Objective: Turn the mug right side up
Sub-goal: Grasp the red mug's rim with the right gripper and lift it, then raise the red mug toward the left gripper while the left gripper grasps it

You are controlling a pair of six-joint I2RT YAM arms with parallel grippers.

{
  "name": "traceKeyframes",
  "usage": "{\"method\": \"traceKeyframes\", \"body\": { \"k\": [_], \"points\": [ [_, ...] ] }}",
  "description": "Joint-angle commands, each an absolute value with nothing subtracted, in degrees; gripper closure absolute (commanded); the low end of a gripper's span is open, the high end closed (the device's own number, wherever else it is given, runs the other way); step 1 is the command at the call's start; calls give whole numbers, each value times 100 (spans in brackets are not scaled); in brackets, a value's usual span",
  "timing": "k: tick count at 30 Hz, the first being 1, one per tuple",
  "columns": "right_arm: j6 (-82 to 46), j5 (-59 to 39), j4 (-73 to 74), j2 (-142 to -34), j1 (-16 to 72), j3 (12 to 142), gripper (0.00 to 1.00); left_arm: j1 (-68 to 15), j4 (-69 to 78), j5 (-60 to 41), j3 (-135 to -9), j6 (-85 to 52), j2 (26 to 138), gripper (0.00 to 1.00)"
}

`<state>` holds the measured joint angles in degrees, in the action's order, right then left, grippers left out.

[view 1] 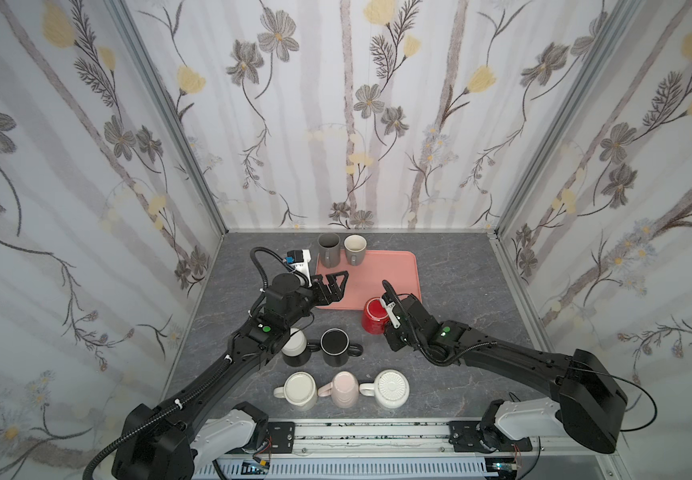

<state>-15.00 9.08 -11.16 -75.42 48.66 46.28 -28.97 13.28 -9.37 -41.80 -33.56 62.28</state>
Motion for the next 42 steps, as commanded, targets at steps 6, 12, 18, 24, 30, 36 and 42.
{"method": "traceKeyframes", "body": {
  "k": [6, 12, 18, 24, 30, 36, 42],
  "points": [
    [-2153, 13, 409, -6792, 4166, 5062, 100, -2883, 2388, -1642, -3954, -3650, 6108, 0],
    [-2768, -778, 1943, -6830, 4006, 5422, 100, -2883, 3133, -2276, -3846, -3852, 6089, 8],
    [-3693, -1567, 3509, -7145, 3929, 5552, 100, -2883, 4228, -2831, -3636, -4236, 6126, 24],
    [-4358, -2317, 4524, -7502, 3937, 5603, 100, -2883, 4859, -3006, -3619, -4481, 6178, 38],
    [-4657, -2734, 4904, -7650, 4014, 5565, 100, -2876, 5143, -3014, -3690, -4603, 6262, 50],
    [-4665, -2918, 4936, -7689, 4129, 5508, 100, -2865, 5432, -3081, -3759, -4779, 6313, 59],
    [-4772, -2927, 5082, -7716, 4138, 5355, 100, -2856, 5596, -3111, -3768, -4945, 6302, 70]
  ]
}}
